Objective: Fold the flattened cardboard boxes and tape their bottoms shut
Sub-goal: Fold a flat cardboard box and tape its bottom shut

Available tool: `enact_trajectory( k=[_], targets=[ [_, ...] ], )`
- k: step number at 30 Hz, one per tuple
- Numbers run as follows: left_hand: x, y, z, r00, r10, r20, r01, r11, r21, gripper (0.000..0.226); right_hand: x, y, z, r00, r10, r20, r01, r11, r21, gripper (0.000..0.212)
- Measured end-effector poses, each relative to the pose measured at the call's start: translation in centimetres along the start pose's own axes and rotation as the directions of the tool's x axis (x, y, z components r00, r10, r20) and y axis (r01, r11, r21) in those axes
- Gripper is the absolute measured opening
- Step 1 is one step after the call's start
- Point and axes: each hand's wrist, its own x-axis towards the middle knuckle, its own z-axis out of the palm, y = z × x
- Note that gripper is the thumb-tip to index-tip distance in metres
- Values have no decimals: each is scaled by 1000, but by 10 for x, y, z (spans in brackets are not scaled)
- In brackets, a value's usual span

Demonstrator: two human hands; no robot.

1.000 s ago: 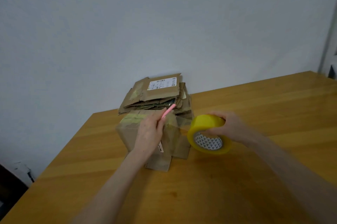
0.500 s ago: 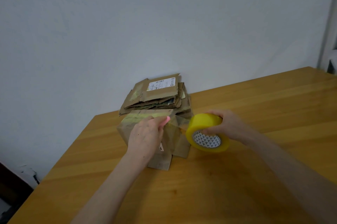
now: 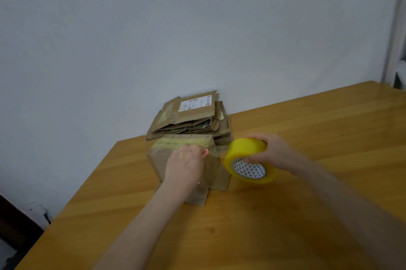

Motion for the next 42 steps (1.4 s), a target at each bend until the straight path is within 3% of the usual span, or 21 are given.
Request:
enact_trajectory(
  k=[10, 17, 28, 39, 42],
  targets=[
    [6, 3, 5, 997, -50, 64, 49, 999, 9, 29, 1, -3, 3, 1000, 5, -6, -5, 999, -41, 62],
    [1, -8, 3, 997, -40, 73, 54, 978, -200, 29, -1, -1, 4, 1000, 5, -19, -6, 999, -47, 62],
    [-7, -9, 5, 997, 11, 71, -7, 998, -56, 31, -3, 1, 4, 1000, 11, -27, -11, 1000, -10, 63],
    [5, -7, 14, 990, -29, 139, 32, 999, -21, 30, 0, -4, 11, 1000, -8, -20, 8, 1000, -23, 62],
    [4, -11, 11, 991, -23, 129, 37, 993, -108, 30, 0, -5, 14, 1000, -17, -15, 17, 1000, 5, 58]
  ],
)
